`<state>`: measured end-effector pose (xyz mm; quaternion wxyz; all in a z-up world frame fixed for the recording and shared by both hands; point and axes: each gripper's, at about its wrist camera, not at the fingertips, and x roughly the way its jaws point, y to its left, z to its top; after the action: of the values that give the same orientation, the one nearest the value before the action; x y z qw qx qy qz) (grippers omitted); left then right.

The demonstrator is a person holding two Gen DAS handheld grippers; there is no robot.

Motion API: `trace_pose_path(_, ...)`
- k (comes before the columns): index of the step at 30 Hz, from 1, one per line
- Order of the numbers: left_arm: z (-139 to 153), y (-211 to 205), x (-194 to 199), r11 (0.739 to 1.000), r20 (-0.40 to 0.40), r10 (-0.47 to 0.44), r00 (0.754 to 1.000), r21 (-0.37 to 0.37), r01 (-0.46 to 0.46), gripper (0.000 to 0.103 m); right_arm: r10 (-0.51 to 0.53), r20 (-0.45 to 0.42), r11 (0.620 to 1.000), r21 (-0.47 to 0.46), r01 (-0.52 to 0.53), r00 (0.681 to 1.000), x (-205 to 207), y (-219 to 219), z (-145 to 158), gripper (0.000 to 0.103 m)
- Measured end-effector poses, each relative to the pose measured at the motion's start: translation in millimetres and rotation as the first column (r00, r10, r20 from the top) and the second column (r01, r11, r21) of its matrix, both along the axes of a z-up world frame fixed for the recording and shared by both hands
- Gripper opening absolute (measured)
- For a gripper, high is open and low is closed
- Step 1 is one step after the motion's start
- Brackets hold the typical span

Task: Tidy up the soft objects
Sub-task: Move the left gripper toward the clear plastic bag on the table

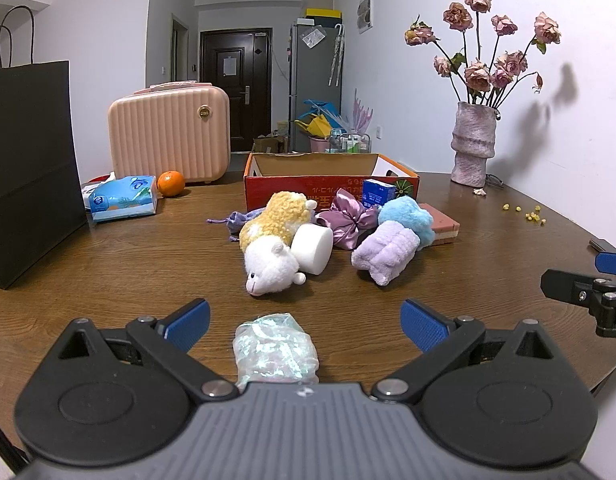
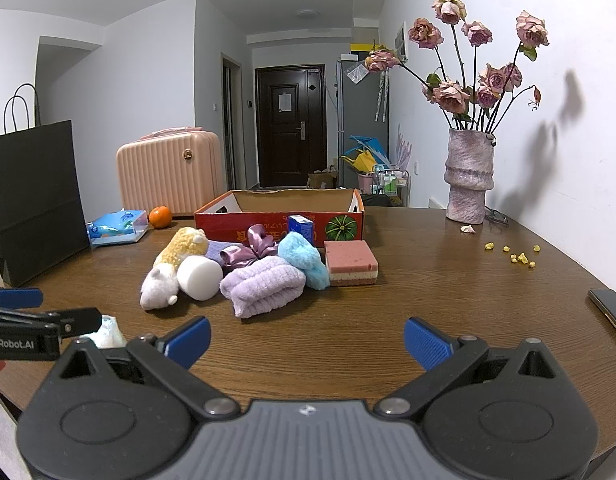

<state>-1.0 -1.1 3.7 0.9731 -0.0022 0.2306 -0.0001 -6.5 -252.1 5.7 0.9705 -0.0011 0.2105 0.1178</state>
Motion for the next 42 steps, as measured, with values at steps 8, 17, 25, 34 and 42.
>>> trace_pose_path(8,-1,0,0,1.000,0.001,-0.001,1.000,0.000,0.001,0.103,0.000,0.002,1.000,-0.001,0.000,1.000,-1,-1,0,0.103)
trace_pose_path(17,-1,-1,-1,1.000,-0.001,-0.001,1.000,0.000,0.001,0.103,-0.001,0.001,1.000,-0.004,0.001,1.000,-1,-2,0,0.103)
trace_pose_path(25,-4,10,0,1.000,-0.007,0.012,1.000,0.002,-0.012,0.103,-0.003,-0.003,1.000,-0.010,0.003,1.000,-1,-3,-1,0.103)
trace_pose_path(34,-21,20,15,0.999,-0.067,0.048,0.997,0.025,-0.046,0.103,-0.003,-0.028,1.000,-0.030,0.002,1.000,11,3,-7,0.103)
trace_pose_path(42,-38,28,34,0.997,-0.132,0.071,0.989,0.010,-0.071,0.103,0.013,-0.065,0.999,-0.042,-0.015,0.998,23,10,-17,0.103)
